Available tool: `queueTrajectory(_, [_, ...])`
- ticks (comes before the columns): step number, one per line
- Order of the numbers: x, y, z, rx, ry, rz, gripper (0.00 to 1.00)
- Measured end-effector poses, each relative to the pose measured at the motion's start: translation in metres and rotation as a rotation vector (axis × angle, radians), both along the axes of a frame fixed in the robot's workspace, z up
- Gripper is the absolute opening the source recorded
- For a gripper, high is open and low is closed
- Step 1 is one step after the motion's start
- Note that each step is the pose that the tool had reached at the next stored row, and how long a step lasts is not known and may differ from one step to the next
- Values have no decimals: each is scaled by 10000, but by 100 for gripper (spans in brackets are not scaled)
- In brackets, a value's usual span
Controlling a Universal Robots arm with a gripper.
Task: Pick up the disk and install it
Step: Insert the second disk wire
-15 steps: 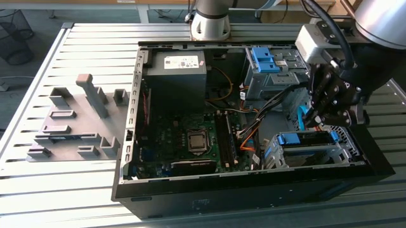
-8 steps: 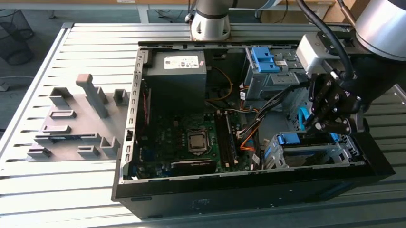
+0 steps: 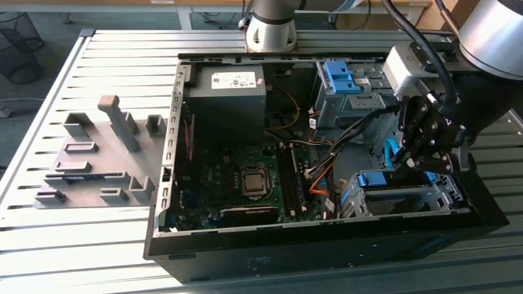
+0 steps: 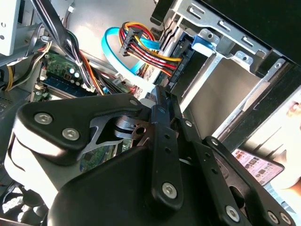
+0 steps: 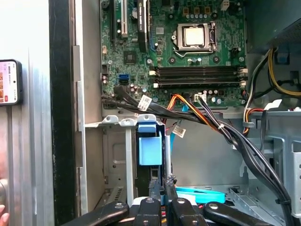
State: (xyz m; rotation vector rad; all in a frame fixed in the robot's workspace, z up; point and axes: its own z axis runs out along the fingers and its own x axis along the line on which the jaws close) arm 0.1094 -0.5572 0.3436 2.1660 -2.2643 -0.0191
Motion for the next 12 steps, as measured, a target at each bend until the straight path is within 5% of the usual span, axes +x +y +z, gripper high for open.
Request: queueTrajectory(12, [24, -22, -55, 194, 79, -5, 16])
